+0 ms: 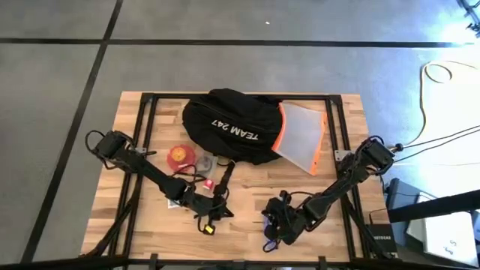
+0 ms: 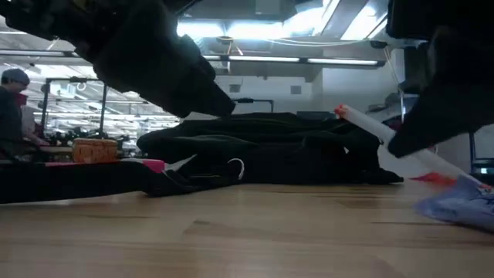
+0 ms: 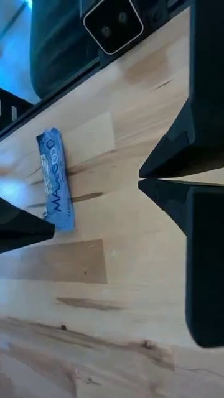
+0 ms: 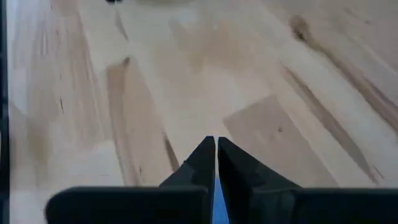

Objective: Unpack backpack
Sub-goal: Move the blue chocolate bar to the center of the table

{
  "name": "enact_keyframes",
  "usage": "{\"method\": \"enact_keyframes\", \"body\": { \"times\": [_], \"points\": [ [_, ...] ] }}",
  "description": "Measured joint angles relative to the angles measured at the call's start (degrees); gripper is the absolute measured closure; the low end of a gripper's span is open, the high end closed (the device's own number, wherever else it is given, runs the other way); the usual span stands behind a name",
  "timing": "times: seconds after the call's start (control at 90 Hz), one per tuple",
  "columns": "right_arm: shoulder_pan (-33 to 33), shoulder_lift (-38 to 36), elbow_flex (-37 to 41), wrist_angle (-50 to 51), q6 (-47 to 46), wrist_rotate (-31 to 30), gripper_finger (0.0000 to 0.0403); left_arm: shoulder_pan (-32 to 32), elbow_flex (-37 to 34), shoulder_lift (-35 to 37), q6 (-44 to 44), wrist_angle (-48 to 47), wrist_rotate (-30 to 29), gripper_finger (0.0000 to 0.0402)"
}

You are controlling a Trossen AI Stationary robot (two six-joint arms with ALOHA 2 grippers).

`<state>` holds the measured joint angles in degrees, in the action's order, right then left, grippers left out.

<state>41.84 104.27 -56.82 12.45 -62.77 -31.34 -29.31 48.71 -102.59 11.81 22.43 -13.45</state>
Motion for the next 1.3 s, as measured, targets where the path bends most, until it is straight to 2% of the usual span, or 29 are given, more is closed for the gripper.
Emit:
{"method": "enact_keyframes", "body": {
  "times": [0.167,0.356,0.5,0.6,0.744,1.044,1.178,1.3],
  "points": [
    [0.15,-0.15,-4.48,9.59,-0.35,2.41,0.0351,-0.12,0.00,0.00,0.51,-0.93,0.02,0.0402],
    [0.17,-0.22,-10.96,21.64,-3.52,7.83,0.0246,-0.12,0.00,-0.02,0.87,-0.78,0.00,0.0402],
    [0.66,-0.29,-11.65,23.54,-6.57,14.72,0.0170,-0.10,0.00,-0.02,0.80,-0.84,0.00,0.0402],
    [0.68,0.61,-11.67,24.52,-10.79,15.92,0.0146,-0.12,0.00,-0.02,0.18,-0.89,0.00,0.0402],
    [0.02,2.63,-11.65,24.64,-12.74,15.94,0.0149,-0.12,0.00,-0.04,0.17,-0.93,0.00,0.0402],
    [-0.28,5.19,-10.55,23.84,-10.89,15.92,0.0197,-0.12,0.00,-0.04,0.17,-0.82,-0.02,0.0402],
    [-0.30,5.18,-9.09,21.62,-11.53,15.69,0.0231,-0.12,0.00,-0.04,0.15,-0.87,-0.02,0.0402],
    [-0.24,5.13,-8.42,20.13,-11.55,15.40,0.0282,-0.12,0.00,-0.04,-0.08,-0.87,-0.02,0.0402]
  ]
}}
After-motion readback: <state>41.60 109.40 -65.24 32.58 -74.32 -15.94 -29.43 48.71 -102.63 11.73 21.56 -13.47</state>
